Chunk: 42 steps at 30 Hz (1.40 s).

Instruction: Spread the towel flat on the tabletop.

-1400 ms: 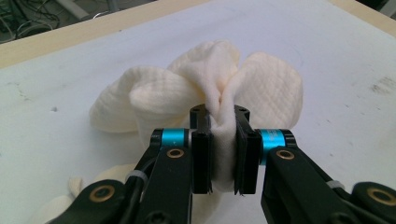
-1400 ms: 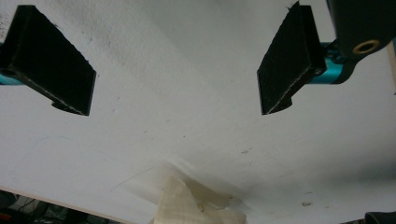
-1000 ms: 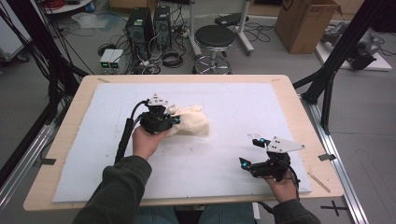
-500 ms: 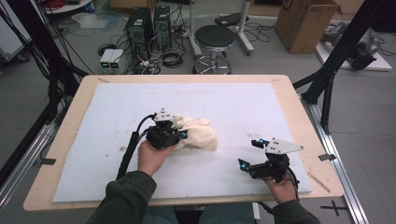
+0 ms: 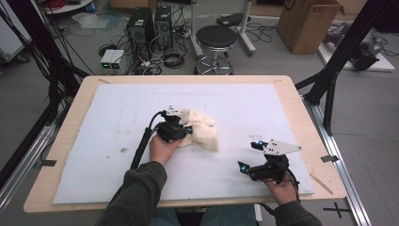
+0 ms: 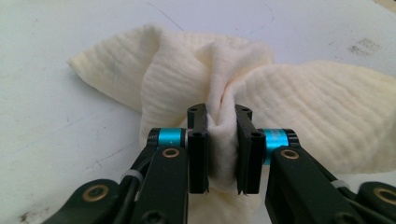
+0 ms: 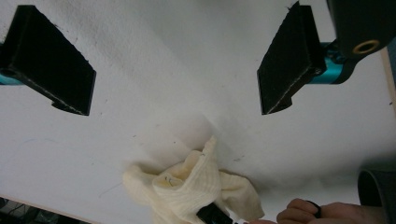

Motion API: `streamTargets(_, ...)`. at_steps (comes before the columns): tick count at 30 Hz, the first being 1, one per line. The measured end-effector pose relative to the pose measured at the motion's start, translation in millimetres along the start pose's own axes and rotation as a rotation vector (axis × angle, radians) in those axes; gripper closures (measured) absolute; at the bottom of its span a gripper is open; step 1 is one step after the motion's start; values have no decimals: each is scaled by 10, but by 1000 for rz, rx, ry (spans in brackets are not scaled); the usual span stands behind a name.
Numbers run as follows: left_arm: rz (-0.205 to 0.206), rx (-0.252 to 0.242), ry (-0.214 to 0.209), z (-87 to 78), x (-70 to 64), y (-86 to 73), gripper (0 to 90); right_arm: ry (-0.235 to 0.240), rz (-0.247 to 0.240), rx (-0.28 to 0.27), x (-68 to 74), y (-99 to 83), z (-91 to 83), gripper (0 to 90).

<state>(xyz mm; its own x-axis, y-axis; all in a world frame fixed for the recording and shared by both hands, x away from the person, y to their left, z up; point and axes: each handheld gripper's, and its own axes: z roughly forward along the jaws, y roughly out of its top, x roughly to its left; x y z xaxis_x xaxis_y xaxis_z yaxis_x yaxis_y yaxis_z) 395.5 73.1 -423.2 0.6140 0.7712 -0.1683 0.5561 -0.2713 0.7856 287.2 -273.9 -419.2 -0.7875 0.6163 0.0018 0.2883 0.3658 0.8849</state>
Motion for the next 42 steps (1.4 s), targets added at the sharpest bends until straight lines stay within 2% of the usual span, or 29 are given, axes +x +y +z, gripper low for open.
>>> streamTargets(3,37,-8,-11,-24,-17,2,683,2,-3,1,1,-2,2,108)
streamTargets(5,42,-23,-23,-73,-25,17,586,3,-1,6,3,-3,8,109)
streamTargets(9,50,-35,-39,-165,-13,43,473,9,-5,7,13,9,19,109)
streamTargets(11,66,-60,-56,-295,-8,44,464,17,-9,10,23,13,27,109)
streamTargets(15,85,-81,-58,-474,39,9,417,35,-4,22,34,24,57,114)
streamTargets(16,85,-81,-58,-474,39,9,417,39,-5,17,32,36,60,116)
streamTargets(17,84,-90,-55,-562,76,-20,411,46,-1,10,34,52,62,121)
streamTargets(19,83,-96,-58,-649,106,-53,399,65,3,-1,39,90,65,167)
streamTargets(21,87,-96,-58,-677,110,-64,400,73,-7,-8,51,129,82,180)
streamTargets(23,111,-94,-56,-759,118,-92,409,96,-16,1,52,180,131,245)
streamTargets(25,125,-86,-67,-822,120,-165,449,101,-27,10,59,223,188,275)
streamTargets(27,136,-75,-78,-826,124,-197,514,117,-41,15,54,269,249,345)
streamTargets(28,156,-49,-80,-811,128,-256,534,126,-46,15,55,289,277,378)
streamTargets(30,169,-27,-86,-792,133,-314,561,135,-56,19,59,326,323,452)
streamTargets(32,180,-9,-78,-764,137,-363,610,147,-77,22,66,370,394,513)
streamTargets(33,180,-9,-78,-764,137,-363,621,161,-79,29,71,384,422,530)
streamTargets(34,186,13,-78,-735,153,-390,621,161,-79,29,71,384,422,530)
streamTargets(37,194,68,-70,-647,187,-435,647,184,-80,87,48,420,653,539)
streamTargets(38,187,80,-70,-621,199,-444,647,184,-80,87,48,420,653,539)
streamTargets(40,180,86,-73,-567,236,-451,666,181,-66,137,1,404,836,557)
streamTargets(42,170,81,-74,-547,246,-454,679,169,-71,152,-18,396,889,561)
